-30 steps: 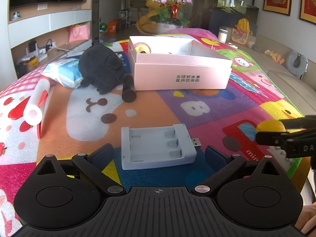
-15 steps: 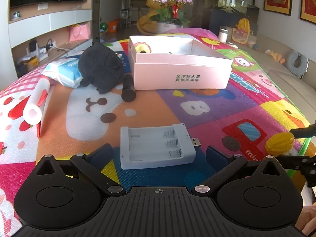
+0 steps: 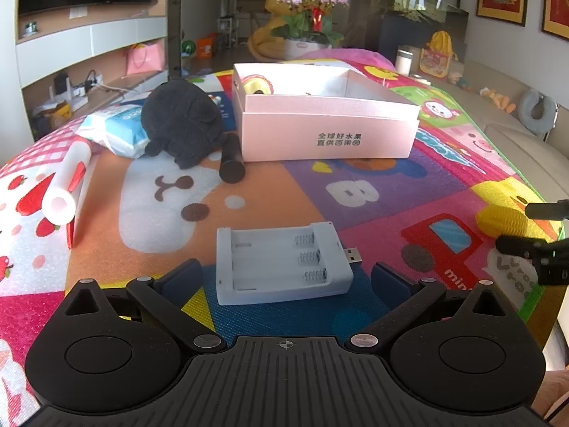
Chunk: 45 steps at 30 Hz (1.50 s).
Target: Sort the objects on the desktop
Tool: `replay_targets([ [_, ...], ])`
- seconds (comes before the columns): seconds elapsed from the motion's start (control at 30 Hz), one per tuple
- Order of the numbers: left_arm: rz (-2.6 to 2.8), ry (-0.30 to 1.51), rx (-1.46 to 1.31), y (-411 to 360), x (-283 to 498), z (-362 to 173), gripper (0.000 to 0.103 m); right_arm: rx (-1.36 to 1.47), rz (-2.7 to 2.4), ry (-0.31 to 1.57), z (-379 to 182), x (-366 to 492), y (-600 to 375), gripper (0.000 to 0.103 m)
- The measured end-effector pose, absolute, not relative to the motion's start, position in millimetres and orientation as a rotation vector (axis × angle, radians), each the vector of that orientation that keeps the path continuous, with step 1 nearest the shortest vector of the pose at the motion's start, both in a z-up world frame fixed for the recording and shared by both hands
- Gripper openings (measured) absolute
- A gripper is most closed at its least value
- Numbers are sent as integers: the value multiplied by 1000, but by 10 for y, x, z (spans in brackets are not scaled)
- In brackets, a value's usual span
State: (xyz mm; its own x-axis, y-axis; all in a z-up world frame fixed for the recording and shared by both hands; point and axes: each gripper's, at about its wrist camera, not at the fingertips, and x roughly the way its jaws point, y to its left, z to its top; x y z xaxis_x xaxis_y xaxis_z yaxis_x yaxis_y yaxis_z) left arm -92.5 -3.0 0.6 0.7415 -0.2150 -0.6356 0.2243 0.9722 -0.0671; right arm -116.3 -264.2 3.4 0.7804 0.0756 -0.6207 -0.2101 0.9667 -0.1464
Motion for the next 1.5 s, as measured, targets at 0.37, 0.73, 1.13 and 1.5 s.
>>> replay_targets([
  [0.37,-238,703,18,-61,-899,13,103,-137,206,635,2,-1065,-2540,39],
  [0.73,-283,716,138,-282,-777,40,94,-154,243,663,67,-1120,-2449,31],
  [1.13,-378,400,198,-251,-984,880,94,-82,343,542,886,-1139,-2556,31],
  [1.5,-354,365,119,-342,145,1254,101,98,317,404,1942,288,-2383,58],
])
